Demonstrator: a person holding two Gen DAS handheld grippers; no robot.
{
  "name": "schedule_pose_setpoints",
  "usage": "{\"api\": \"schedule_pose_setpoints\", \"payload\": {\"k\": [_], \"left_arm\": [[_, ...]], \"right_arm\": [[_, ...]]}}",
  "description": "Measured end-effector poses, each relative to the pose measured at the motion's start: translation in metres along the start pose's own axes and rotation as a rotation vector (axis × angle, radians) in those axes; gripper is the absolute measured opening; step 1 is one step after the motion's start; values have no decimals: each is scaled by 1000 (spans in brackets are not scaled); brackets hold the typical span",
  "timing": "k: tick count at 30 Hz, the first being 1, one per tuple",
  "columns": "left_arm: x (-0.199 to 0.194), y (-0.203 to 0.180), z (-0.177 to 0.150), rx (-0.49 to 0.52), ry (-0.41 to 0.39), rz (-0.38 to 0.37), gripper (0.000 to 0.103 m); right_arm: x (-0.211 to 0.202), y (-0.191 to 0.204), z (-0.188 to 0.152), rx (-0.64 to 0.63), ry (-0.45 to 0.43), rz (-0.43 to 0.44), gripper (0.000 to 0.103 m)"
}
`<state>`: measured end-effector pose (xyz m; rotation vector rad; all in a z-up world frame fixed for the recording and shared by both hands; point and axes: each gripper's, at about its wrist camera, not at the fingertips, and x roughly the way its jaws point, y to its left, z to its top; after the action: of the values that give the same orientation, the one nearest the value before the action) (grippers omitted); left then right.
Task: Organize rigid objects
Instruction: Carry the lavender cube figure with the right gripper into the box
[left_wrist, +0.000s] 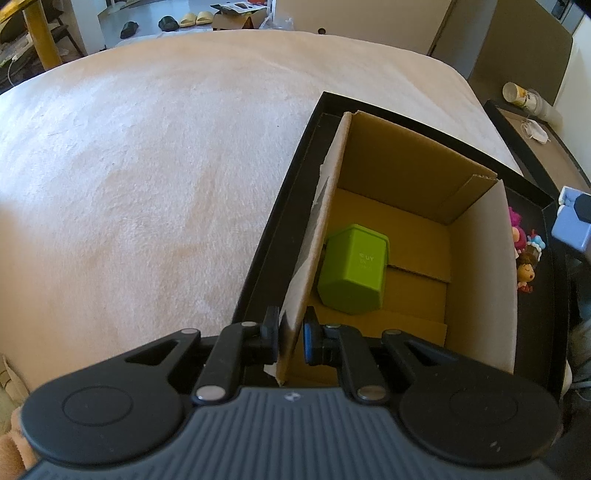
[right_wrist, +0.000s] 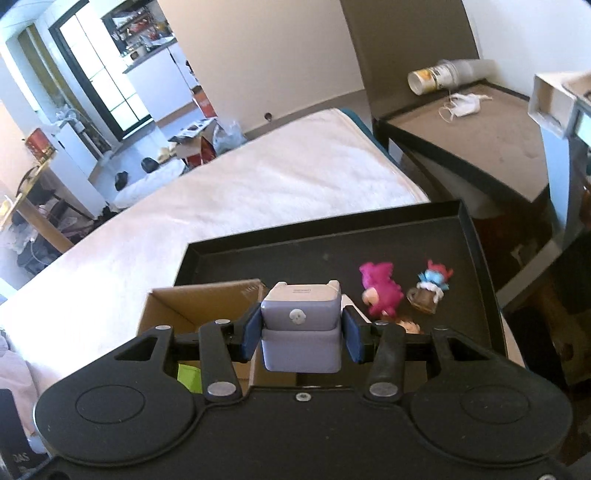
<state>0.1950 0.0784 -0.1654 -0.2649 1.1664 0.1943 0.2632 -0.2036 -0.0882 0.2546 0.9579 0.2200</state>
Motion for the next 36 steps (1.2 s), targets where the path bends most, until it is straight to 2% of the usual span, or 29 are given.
{"api": "schedule_pose_setpoints", "payload": {"k": [14, 36], "left_arm": [[0, 8, 1, 7, 7, -37, 12], [3, 15, 7, -14, 27, -51, 12]], "right_arm": [[6, 36, -10, -35, 24, 20, 45], [60, 90, -34, -47, 129, 107, 45]]}}
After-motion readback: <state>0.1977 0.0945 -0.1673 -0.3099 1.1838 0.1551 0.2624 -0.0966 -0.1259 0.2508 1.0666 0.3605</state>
